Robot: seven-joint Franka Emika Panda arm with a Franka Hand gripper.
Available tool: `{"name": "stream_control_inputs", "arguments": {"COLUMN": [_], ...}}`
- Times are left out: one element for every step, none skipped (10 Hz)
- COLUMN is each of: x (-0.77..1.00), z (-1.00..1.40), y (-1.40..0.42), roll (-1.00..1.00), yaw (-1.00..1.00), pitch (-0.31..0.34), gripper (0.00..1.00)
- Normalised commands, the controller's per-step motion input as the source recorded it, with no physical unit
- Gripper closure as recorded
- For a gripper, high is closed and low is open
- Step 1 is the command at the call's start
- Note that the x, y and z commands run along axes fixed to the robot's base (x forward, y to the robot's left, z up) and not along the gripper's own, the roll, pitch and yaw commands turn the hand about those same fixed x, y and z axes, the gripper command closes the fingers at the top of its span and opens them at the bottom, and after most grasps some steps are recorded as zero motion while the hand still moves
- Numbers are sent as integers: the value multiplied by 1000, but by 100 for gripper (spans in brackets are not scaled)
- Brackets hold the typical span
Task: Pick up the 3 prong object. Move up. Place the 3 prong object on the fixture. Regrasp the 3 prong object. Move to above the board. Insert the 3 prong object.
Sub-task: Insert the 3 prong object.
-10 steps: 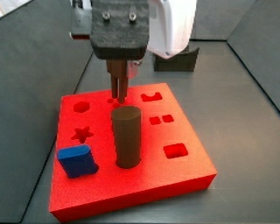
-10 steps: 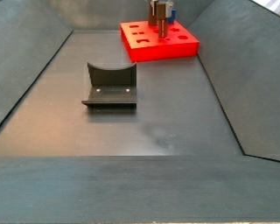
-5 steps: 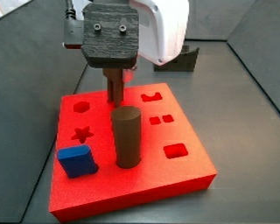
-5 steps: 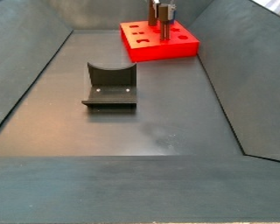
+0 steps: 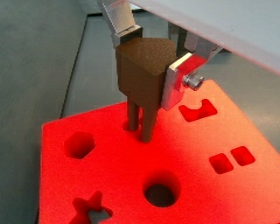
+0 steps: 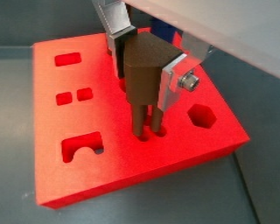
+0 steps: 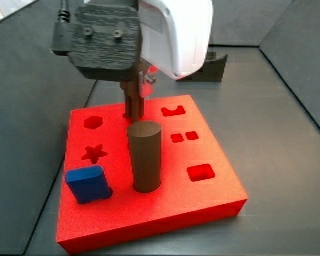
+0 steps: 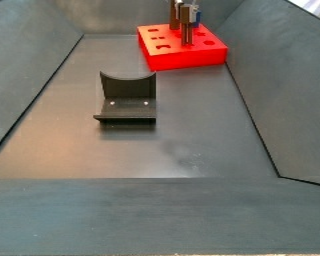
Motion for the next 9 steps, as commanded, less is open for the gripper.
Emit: {"name": "stream_control_inputs", "arguments": {"x": [-514, -103, 0, 0, 40, 149, 177, 0, 0], "z": [-714, -151, 0, -420, -709, -817, -654, 0, 0], "y": [269, 151, 0, -94, -106, -114, -14, 0, 0], "roll": [26, 29, -10, -126, -86, -44, -54, 0, 0], "yaw": [197, 0, 0, 103, 126, 100, 60, 0, 0], "pitch": [-69, 59, -13, -156, -219, -210, -194, -7, 0], "gripper": [100, 100, 100, 100, 100, 100, 100, 100, 100]}}
